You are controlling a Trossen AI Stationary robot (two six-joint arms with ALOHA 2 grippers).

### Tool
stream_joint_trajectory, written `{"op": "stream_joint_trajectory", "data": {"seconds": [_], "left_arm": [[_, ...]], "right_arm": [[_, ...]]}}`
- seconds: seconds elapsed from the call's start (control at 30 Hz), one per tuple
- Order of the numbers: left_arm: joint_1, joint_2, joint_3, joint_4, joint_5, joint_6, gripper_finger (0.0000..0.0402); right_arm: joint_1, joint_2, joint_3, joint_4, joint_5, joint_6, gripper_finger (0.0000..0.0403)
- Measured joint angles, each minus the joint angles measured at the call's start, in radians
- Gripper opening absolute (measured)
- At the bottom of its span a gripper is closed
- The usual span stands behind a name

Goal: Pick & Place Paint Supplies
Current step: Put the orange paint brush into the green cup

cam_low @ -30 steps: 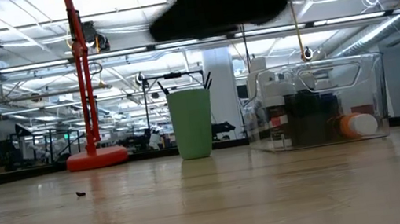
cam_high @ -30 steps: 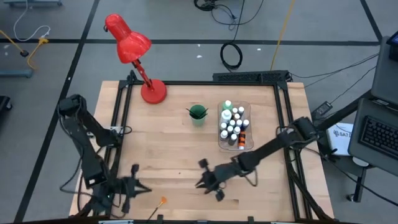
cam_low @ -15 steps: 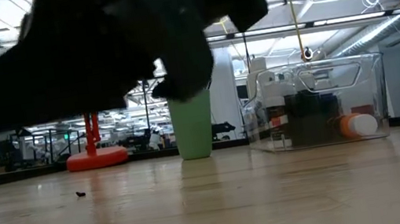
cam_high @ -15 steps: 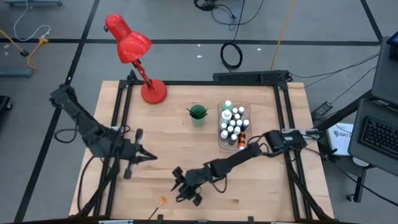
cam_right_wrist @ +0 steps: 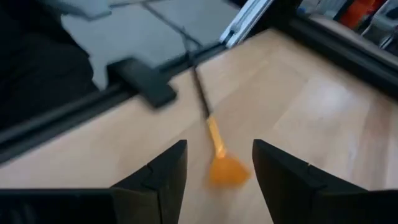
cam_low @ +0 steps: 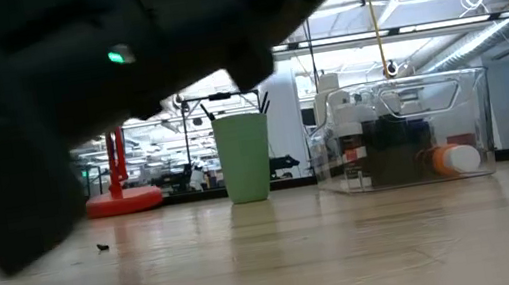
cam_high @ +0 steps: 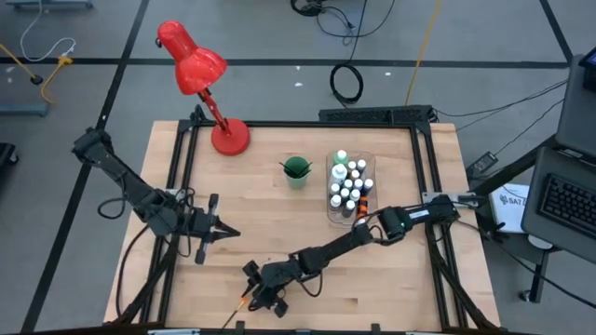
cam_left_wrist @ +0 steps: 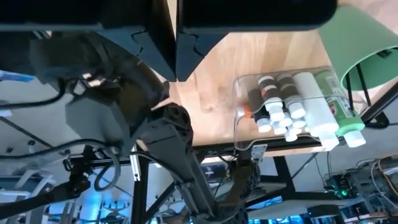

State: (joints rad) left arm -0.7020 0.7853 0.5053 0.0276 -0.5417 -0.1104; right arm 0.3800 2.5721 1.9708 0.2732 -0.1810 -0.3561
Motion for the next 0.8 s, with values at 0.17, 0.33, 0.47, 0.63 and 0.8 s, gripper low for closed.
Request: {"op": "stream_joint_trajectory", "data": {"seconds": [0.17, 0.33, 0.47, 0.63, 0.8], "left_arm": [[0.003, 0.0, 0.0, 0.007, 0.002, -0.005, 0.0015], [0.003, 0.0, 0.0, 0.03, 0.002, 0.005, 0.0011], [0.003, 0.0, 0.0, 0.034, 0.002, 0.02, 0.0002], [0.003, 0.0, 0.0, 0.035, 0.002, 0.02, 0.0014], [0.003, 0.0, 0.0, 0.034, -0.005, 0.006, 0.0018]], "right_arm": [[-0.004, 0.013, 0.027, -0.046, 0.047, -0.024, 0.0175], [-0.008, 0.012, 0.03, -0.069, 0.023, -0.034, 0.0174], [-0.012, 0.012, 0.03, -0.085, -0.008, -0.047, 0.0172], [-0.023, 0.031, 0.03, -0.057, -0.058, -0.045, 0.0159], [-0.032, 0.065, 0.031, 0.0, -0.028, -0.014, 0.0113]]}}
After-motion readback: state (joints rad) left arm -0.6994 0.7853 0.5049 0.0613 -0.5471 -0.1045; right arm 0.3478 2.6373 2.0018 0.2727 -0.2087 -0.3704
